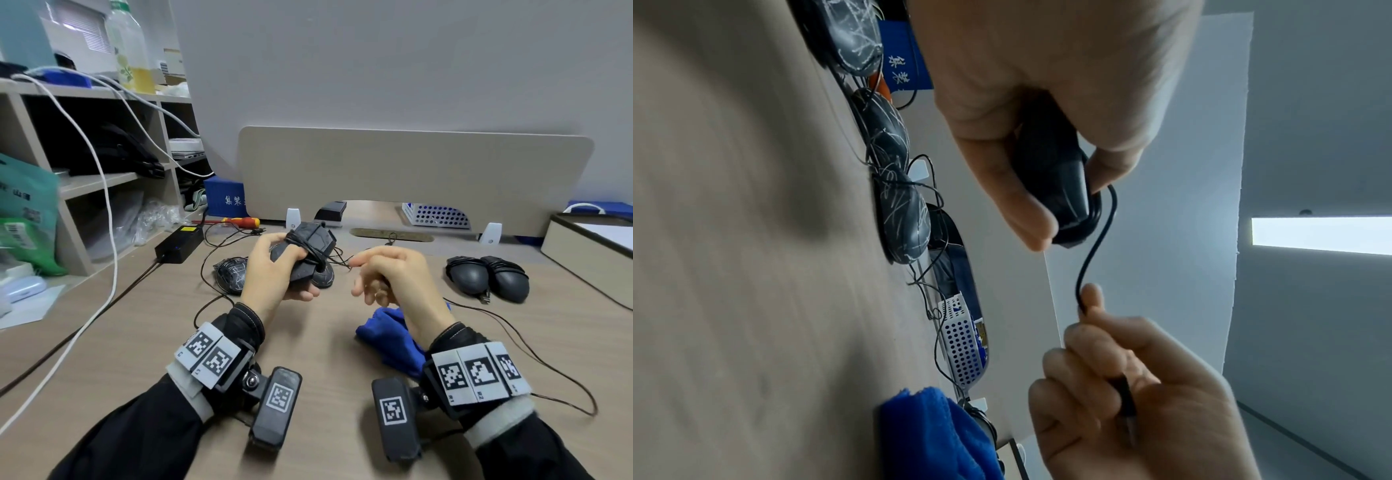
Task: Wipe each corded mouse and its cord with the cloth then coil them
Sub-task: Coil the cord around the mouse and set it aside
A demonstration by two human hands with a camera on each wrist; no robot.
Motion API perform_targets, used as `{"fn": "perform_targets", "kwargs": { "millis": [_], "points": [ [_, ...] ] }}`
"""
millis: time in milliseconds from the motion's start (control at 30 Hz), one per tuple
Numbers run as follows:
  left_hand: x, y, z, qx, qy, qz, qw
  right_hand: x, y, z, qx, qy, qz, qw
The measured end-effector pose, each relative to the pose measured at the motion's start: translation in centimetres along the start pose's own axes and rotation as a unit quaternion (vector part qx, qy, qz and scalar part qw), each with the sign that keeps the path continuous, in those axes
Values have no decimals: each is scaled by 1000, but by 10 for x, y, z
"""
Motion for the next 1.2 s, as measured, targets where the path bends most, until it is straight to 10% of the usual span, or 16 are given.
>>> {"fn": "perform_targets", "kwargs": {
  "millis": [300, 633, 833, 1200],
  "points": [
    [-1, 2, 2, -10, 9, 12, 1000, -12, -11, 1, 15, -19, 395, 919],
    [-5, 9, -1, -24, -19, 21, 999, 0, -2, 7, 13, -1, 349, 937],
    [-8, 23, -10, -69, -12, 53, 996, 7, -2, 8, 11, -9, 126, 992],
    [-12, 24, -10, -56, -23, 98, 993, 1, -8, 9, 4, -81, -74, 994]
  ]
}}
Point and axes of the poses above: each hand's wrist, its own z-axis towards the middle knuckle, its own y-axis out of the palm, x = y × z, the point moved 6 cm from there along z, towards the middle knuckle, and after that the axes turned 15 degrees about -y, right-handed, at the moved point
